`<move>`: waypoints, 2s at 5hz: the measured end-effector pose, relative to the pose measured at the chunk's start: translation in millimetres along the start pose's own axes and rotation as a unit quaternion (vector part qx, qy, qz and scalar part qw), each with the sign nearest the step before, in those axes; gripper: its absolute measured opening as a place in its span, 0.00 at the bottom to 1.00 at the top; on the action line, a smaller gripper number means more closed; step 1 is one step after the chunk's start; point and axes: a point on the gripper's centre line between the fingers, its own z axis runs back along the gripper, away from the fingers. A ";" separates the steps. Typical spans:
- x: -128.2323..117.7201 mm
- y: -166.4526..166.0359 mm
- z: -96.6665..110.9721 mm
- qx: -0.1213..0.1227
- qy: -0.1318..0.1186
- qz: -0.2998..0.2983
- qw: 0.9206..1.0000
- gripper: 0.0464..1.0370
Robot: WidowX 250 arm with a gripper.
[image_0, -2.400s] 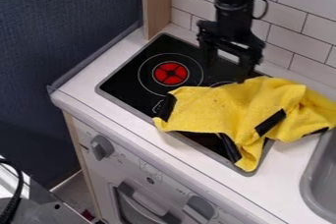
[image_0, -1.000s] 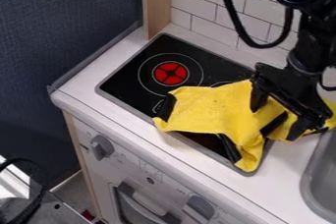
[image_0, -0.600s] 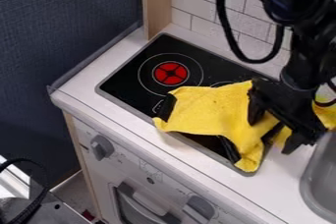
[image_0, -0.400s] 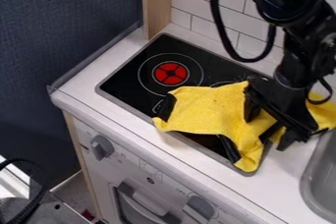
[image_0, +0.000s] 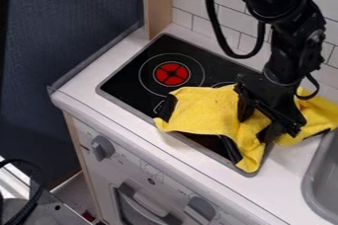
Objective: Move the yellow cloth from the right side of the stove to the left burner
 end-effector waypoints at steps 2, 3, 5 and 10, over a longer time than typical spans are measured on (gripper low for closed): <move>0.7 8.7 -7.7 0.006 0.005 0.003 1.000 0.11; 2.9 9.2 7.0 0.009 0.004 0.018 1.000 0.02; 8.0 2.1 63.2 -0.046 -0.029 0.064 0.996 0.01; -34.3 155.8 85.5 -0.089 -0.057 0.158 0.982 0.01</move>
